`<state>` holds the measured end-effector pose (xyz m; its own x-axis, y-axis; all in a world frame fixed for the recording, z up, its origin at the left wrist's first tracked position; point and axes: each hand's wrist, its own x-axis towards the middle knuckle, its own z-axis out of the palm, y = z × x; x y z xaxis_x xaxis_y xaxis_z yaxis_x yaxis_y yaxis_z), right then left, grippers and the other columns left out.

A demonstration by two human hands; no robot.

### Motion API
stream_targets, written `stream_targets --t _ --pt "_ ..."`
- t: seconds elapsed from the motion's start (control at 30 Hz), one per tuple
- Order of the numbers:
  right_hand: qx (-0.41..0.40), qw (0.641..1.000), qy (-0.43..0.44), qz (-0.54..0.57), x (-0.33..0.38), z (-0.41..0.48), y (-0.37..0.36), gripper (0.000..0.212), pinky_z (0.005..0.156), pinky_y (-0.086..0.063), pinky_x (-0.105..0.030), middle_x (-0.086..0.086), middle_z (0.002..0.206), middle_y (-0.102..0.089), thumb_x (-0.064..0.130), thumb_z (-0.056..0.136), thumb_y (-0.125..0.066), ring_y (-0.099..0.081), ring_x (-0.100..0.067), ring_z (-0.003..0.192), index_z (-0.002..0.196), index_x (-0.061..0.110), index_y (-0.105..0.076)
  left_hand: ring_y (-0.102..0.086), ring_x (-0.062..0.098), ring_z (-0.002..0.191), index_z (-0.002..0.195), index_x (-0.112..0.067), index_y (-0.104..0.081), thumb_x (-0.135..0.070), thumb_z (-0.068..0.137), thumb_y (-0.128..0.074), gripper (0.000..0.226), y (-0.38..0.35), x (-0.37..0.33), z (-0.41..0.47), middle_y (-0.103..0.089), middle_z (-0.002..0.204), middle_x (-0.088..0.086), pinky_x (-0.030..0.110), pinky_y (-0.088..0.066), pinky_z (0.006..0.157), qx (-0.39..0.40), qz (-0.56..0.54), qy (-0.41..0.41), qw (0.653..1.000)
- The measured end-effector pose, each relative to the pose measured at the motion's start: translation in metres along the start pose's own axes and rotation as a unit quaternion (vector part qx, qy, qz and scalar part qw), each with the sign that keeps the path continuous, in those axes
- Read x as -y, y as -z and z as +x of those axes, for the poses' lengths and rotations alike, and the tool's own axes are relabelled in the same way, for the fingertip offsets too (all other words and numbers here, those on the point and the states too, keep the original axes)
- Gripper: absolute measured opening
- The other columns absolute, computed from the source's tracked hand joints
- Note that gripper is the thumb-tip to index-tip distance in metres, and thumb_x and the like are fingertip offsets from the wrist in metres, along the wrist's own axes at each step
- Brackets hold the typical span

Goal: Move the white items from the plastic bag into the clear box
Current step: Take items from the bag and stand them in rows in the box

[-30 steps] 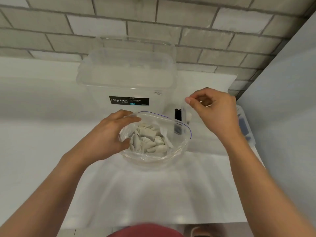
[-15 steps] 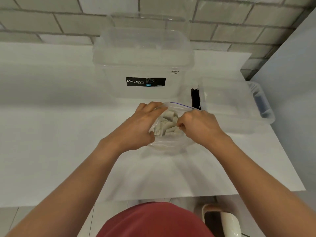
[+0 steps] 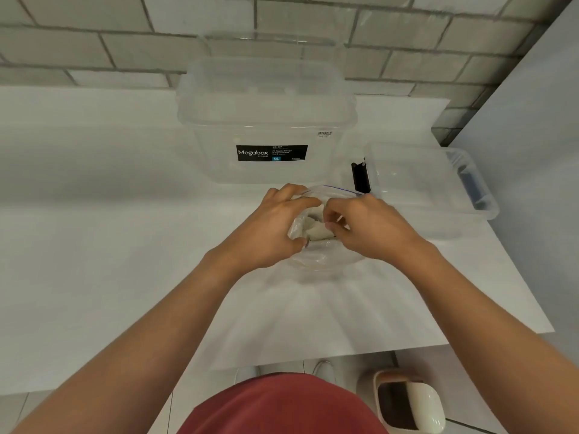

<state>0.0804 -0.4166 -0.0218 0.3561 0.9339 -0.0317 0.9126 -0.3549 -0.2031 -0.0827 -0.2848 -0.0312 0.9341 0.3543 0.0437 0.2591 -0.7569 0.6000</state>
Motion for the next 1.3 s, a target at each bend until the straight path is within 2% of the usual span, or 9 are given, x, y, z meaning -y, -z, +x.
stream_targets --t 0.23,0.33,0.5,0.63,0.77,0.87,0.93,1.13,1.3 --pt "0.038 0.988 0.03 0.15 0.004 -0.004 0.048 0.006 0.078 -0.057 -0.029 0.02 0.087 -0.07 0.033 0.092 -0.073 -0.068 0.0 0.079 0.094 0.037 -0.072 -0.034 0.014 0.132 0.12 -0.037 -0.063 -0.05 0.077 -0.078 0.047 0.004 -0.003 0.006 -0.038 0.147 -0.005 0.021 -0.026 0.099 -0.002 -0.024 0.029 0.999" --pt "0.034 0.986 0.045 0.157 0.006 -0.004 0.055 0.008 0.076 -0.057 -0.026 0.019 0.084 -0.069 0.033 0.09 -0.075 -0.067 0.0 0.078 0.097 0.037 -0.074 -0.04 0.015 0.131 0.1 -0.034 -0.072 -0.045 0.085 -0.073 0.02 0.003 -0.007 0.008 -0.044 0.143 -0.004 0.021 -0.027 0.096 -0.018 -0.031 0.028 0.999" --pt "0.009 0.98 0.021 0.2 -0.005 -0.004 0.061 0.015 0.079 -0.056 -0.024 0.018 0.084 -0.072 0.033 0.086 -0.078 -0.068 0.001 0.079 0.101 0.036 -0.075 -0.046 -0.001 0.12 0.088 -0.035 -0.076 -0.04 0.084 -0.075 0.006 0.001 -0.009 0.009 -0.053 0.133 -0.009 0.012 -0.033 0.086 -0.062 -0.084 0.041 0.994" --pt "-0.011 0.985 0.032 0.169 -0.014 -0.005 0.068 0.006 0.078 -0.055 -0.022 0.024 0.071 -0.069 0.028 0.088 -0.077 -0.067 0.004 0.078 0.092 0.032 -0.078 -0.05 -0.004 0.116 0.099 -0.039 -0.074 -0.042 0.077 -0.081 0.023 -0.002 -0.012 0.009 -0.056 0.127 -0.013 0.013 -0.036 0.093 -0.064 -0.102 0.045 0.992" --pt "-0.142 0.971 -0.035 0.189 -0.052 -0.009 0.097 0.003 0.067 -0.049 -0.013 0.02 0.073 -0.071 0.031 0.087 -0.077 -0.069 0.0 0.073 0.089 0.033 -0.077 -0.051 -0.011 0.1 0.124 -0.04 -0.061 -0.04 0.076 -0.082 0.052 0.001 -0.012 0.009 -0.055 0.122 -0.024 0.007 -0.037 0.083 -0.084 -0.1 0.052 0.99" --pt "-0.245 0.946 -0.097 0.19 -0.091 -0.001 0.109 0.004 0.067 -0.052 -0.024 0.018 0.077 -0.071 0.034 0.088 -0.075 -0.067 -0.006 0.07 0.091 0.031 -0.076 -0.053 -0.005 0.098 0.126 -0.042 -0.059 -0.035 0.079 -0.081 0.052 0.003 -0.011 0.009 -0.057 0.12 -0.025 0.003 -0.036 0.08 -0.117 -0.085 0.06 0.988" --pt "-0.258 0.949 -0.116 0.143 -0.116 0.013 0.104 0.006 0.073 -0.055 -0.03 0.017 0.083 -0.073 0.034 0.09 -0.073 -0.067 -0.008 0.072 0.094 0.03 -0.076 -0.054 -0.001 0.098 0.121 -0.042 -0.061 -0.032 0.079 -0.081 0.048 0.004 -0.012 0.009 -0.06 0.118 -0.024 0.003 -0.036 0.079 -0.141 -0.077 0.059 0.985" --pt "-0.061 0.988 -0.135 0.041 -0.159 0.067 0.05 0.009 0.081 -0.056 -0.038 0.008 0.096 -0.073 0.035 0.089 -0.069 -0.064 -0.023 0.097 0.095 0.038 -0.075 -0.063 0.007 0.09 0.106 -0.043 -0.065 -0.025 0.076 -0.084 0.04 0.006 -0.015 0.011 -0.062 0.117 -0.026 0.007 -0.042 0.07 -0.194 -0.065 0.061 0.977" --pt "0.072 0.987 -0.145 0.025 -0.161 0.096 0.025 0.015 0.084 -0.053 -0.033 0.004 0.106 -0.068 0.028 0.086 -0.071 -0.063 -0.026 0.102 0.096 0.037 -0.077 -0.064 0.006 0.088 0.108 -0.042 -0.064 -0.025 0.076 -0.084 0.041 0.005 -0.015 0.014 -0.061 0.114 -0.024 0.009 -0.044 0.064 -0.194 -0.041 0.069 0.978"
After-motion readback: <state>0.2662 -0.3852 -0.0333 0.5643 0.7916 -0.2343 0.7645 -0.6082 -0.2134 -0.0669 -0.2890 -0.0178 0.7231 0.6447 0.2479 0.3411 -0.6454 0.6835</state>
